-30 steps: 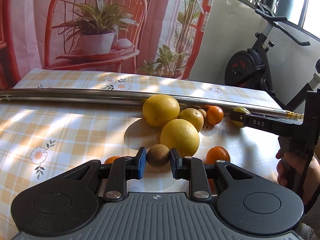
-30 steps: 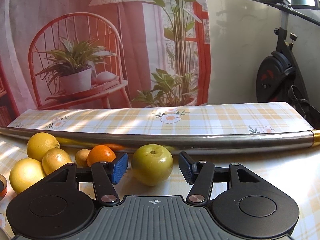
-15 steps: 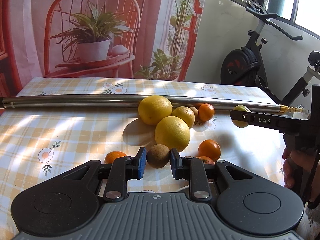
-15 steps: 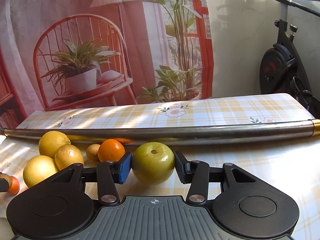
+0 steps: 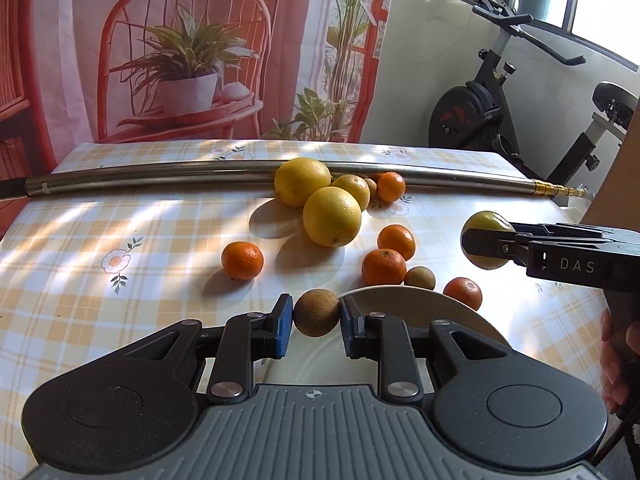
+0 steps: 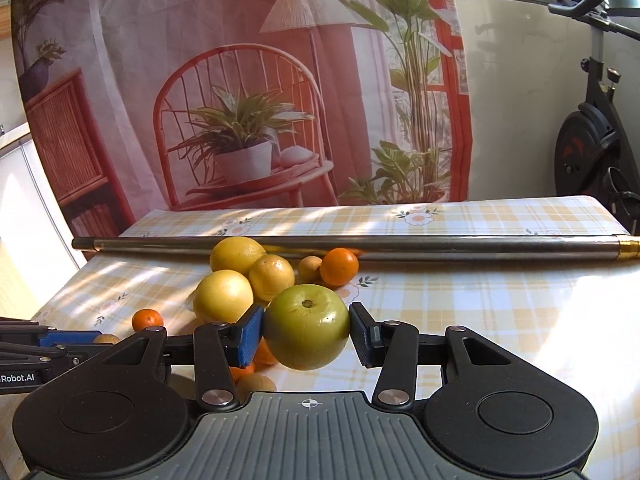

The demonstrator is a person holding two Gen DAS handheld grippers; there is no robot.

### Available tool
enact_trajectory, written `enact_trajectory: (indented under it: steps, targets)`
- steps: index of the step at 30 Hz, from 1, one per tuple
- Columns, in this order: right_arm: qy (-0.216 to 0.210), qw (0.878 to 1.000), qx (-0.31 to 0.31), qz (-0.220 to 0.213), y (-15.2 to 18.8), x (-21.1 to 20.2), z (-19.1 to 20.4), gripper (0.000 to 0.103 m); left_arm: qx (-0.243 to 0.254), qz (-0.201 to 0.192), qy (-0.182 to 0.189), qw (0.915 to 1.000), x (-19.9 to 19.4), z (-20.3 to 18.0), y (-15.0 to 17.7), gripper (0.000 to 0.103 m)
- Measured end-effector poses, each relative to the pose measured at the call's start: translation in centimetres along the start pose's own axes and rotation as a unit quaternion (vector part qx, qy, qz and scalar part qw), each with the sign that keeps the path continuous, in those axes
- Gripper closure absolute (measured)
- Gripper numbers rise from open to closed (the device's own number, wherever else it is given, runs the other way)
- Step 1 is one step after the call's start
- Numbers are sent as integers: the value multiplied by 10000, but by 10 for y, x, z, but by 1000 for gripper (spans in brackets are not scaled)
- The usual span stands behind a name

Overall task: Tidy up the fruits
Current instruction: 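Release the kiwi onto the white plate with the left gripper while the right gripper lowers the apple onto it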

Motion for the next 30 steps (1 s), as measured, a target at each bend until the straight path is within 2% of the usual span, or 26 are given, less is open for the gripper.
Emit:
enact_trajectory:
  steps: [10,15,16,17,19,25,28,30]
  targets:
    - [-404,9971,-381,527,56,-31,66,60,62,265,97,9996,-5,-1,35,76]
    - [-417,9955,-444,725,78,-33,79,60,87,178,162,9997,-9,-3,41,74]
    - [-410,9953,-466,741,80,-33,81,60,108,162,152,9997,-11,-5,42,67]
    - [-401,9952,-482,757,82,-33,82,60,109,158,129,9997,-12,-5,42,52]
    - [-383,9950,-493,786,84,-33,85,60,102,105,71,9999,-15,-5,42,36]
    - [-414,9954,-458,730,81,-38,84,59,223,36,-158,9996,-25,-8,41,17]
    - [-462,9959,-464,629,75,-44,86,56,295,29,-469,9985,-27,-3,38,16]
    - [-421,9964,-482,564,71,-48,85,53,241,42,-542,9982,-29,2,36,16]
Point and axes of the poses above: each gripper's, at about its wrist camera, not at the fingertips, and x roughly the way its jaws point, z to its left, y to its underside, the point moved 9 cm from there along x, roughly the way its jaws point, and after that the axes turned 4 degrees about -x, right-handed, at the moved point
